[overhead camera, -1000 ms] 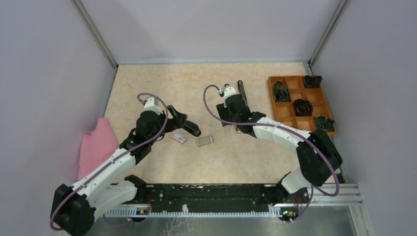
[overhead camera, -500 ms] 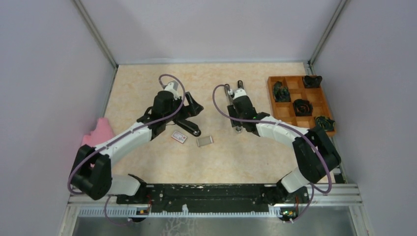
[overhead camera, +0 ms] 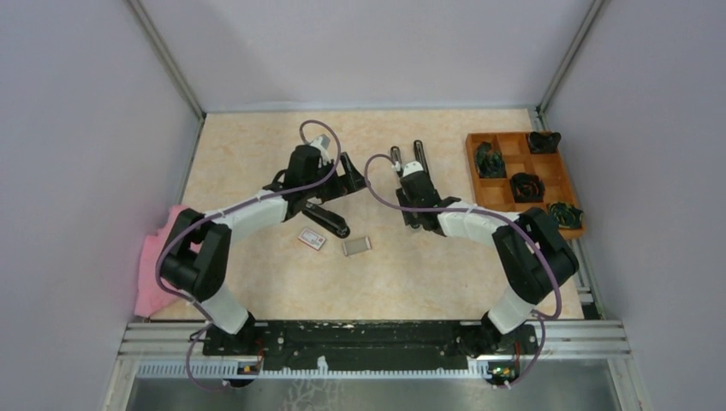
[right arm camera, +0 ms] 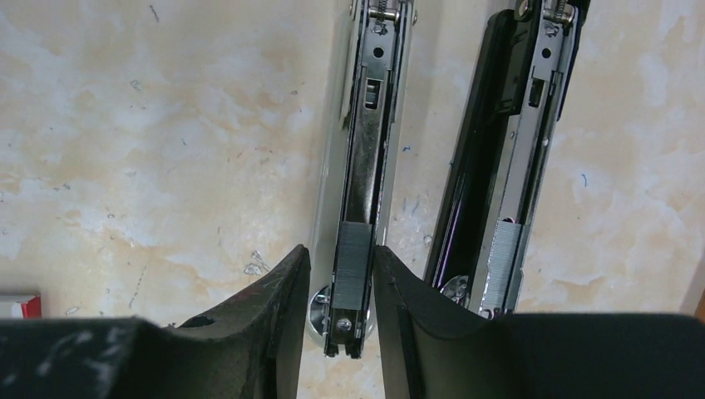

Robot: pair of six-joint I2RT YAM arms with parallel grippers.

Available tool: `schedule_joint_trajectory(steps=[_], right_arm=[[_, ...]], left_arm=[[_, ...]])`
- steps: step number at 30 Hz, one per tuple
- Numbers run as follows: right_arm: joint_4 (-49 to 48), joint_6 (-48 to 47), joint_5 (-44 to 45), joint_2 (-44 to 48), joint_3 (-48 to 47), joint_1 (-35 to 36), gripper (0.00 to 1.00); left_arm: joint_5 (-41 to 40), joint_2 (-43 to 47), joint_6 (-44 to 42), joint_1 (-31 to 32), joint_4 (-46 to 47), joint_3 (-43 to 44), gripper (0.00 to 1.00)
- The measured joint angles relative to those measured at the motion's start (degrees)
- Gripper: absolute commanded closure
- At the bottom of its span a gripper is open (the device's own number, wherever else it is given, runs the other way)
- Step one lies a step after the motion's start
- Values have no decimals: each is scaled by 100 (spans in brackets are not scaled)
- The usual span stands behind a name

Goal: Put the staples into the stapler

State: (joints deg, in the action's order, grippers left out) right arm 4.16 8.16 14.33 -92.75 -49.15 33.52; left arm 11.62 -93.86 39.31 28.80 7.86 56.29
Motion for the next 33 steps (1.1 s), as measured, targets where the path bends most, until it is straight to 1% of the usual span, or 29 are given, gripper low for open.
schedule_joint_trajectory(steps=[6, 11, 17, 21, 26, 33], right_arm=[[-205, -61, -205, -52, 4, -2, 83], [-507, -90, -549, -74, 79, 96, 90], [-719, -157, -863, -155, 79, 328, 94], [-1078, -232, -1003, -317, 63, 424, 95], [-1261, -356, -1091, -385, 61, 529, 96], [-1392, -522, -1198, -457, 61, 595, 99]], left_arm=[[380, -586, 149, -166, 223, 258, 3], [715, -986, 398, -337, 461, 380, 5], [1093, -1421, 866, -546, 866, 402, 9], [1270, -1746, 1207, -597, 1110, 459, 11], [1353, -2063, 1580, -608, 1357, 496, 14], [1440, -2400, 2070, -671, 1930, 573, 19]])
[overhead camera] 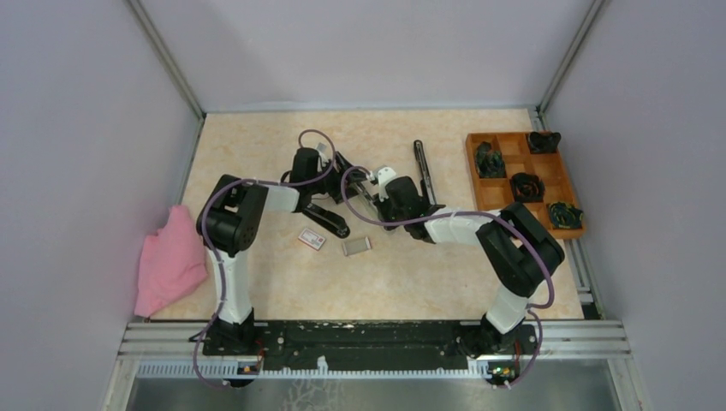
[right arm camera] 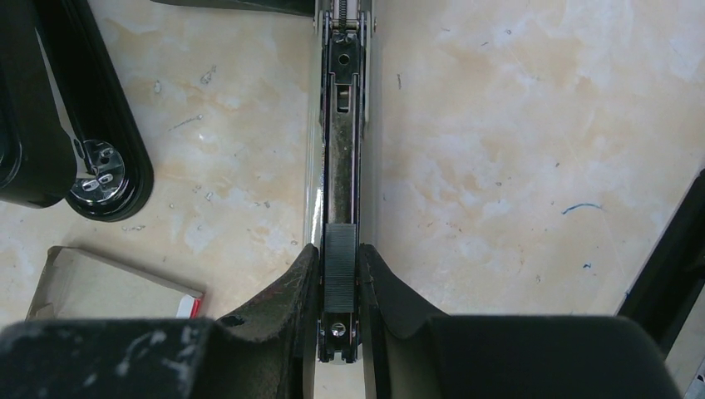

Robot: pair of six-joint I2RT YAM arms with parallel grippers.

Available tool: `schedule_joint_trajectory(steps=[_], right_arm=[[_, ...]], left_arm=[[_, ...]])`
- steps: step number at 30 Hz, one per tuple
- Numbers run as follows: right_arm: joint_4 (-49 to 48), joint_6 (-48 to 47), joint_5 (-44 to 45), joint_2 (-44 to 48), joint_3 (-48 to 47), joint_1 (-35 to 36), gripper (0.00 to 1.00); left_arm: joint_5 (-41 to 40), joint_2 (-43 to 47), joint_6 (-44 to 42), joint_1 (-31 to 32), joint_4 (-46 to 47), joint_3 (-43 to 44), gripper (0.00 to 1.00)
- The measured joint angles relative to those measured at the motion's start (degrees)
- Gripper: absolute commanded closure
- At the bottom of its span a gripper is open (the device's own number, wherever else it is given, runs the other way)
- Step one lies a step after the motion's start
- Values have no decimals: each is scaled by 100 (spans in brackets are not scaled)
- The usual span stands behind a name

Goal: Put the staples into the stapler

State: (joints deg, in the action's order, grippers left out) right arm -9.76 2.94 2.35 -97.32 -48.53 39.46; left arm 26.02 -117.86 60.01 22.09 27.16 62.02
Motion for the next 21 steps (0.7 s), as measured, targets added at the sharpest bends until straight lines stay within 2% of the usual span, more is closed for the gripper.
schedule_joint_trajectory(steps=[10, 21], right_arm=[[-125, -105, -52, -37, 0, 15, 100], [-190, -149, -74, -72, 7, 17, 100]], left_arm=[[33, -280, 103, -304, 857, -61, 32], [-9, -278, -472, -396, 1746, -223, 42]])
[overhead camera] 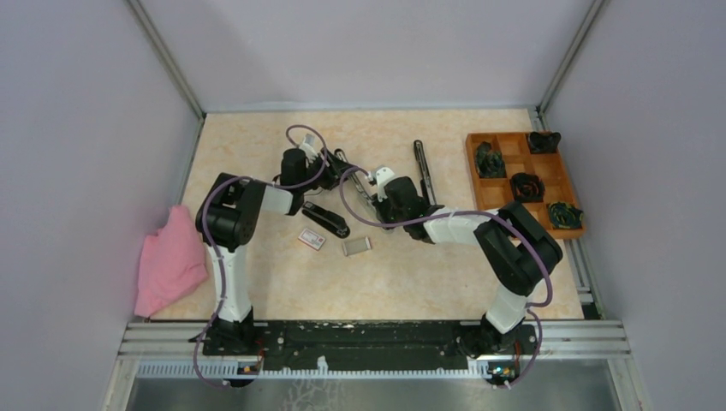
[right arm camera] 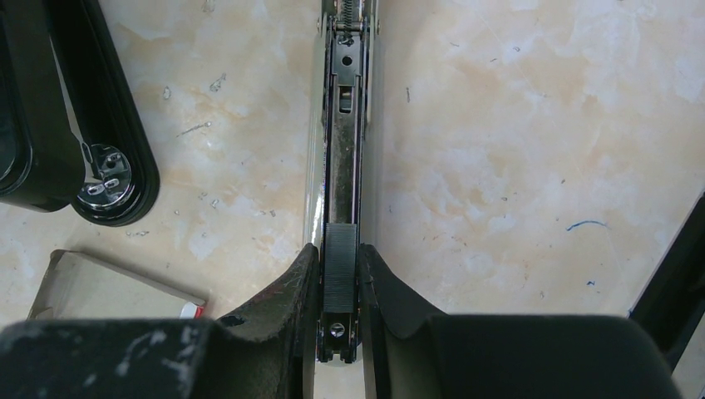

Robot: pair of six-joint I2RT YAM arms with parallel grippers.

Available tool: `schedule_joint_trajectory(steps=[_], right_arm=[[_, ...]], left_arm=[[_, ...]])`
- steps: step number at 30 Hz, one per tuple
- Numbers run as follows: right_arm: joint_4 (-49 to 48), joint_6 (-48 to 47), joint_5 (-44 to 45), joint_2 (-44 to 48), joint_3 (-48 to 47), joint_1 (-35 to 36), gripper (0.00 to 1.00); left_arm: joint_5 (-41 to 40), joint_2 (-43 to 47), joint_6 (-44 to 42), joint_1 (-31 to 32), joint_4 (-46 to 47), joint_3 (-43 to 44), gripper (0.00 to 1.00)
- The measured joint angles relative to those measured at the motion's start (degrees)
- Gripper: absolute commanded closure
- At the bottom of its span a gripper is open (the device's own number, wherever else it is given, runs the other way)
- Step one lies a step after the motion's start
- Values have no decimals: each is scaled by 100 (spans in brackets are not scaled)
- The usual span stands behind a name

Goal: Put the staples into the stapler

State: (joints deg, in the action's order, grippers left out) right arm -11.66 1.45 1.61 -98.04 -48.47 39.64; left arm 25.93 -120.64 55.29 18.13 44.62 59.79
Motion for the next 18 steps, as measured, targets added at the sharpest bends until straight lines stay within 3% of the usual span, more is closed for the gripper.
schedule_joint_trajectory(steps=[9, 18], right_arm=[[-111, -87, -114, -4, 26, 2, 100], [-369, -221, -240, -9, 142, 13, 100]], left_arm=[[-151, 455, -896, 26, 138, -431, 45], [-772, 1351, -2251, 437, 120, -750, 46]])
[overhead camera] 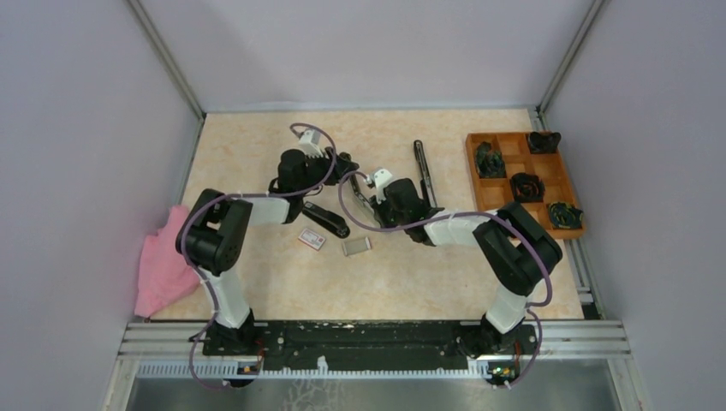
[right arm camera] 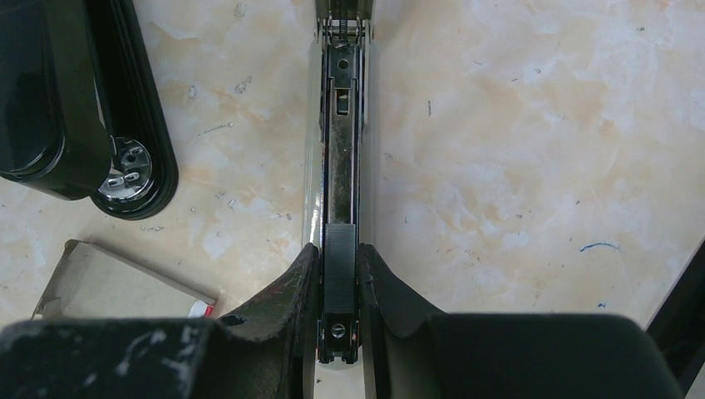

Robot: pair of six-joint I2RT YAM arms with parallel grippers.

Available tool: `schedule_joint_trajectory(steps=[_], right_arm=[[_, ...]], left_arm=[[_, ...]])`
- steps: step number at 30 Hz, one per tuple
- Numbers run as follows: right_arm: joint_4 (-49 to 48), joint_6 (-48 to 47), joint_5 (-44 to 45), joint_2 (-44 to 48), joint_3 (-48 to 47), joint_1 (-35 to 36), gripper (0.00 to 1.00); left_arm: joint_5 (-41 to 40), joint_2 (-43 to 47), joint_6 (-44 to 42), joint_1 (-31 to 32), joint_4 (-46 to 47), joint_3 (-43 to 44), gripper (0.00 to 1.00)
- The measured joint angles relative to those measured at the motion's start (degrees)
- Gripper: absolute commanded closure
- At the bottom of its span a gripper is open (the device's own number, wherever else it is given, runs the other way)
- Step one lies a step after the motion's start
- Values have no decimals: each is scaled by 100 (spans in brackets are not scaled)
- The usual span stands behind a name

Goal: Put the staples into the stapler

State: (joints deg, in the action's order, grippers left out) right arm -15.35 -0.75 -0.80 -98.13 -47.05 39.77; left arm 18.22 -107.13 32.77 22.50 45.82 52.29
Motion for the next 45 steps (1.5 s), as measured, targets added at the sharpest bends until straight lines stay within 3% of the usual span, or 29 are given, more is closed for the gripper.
schedule_joint_trajectory(steps=[18, 45], right_arm=[[-1165, -146, -68, 2, 579, 0, 100], [-1952, -269, -437, -232, 686, -7, 99]], left_arm=[[-1746, 879, -1945, 1287, -603, -483, 36], [-3091, 1167, -2319, 1945, -595, -907, 19]])
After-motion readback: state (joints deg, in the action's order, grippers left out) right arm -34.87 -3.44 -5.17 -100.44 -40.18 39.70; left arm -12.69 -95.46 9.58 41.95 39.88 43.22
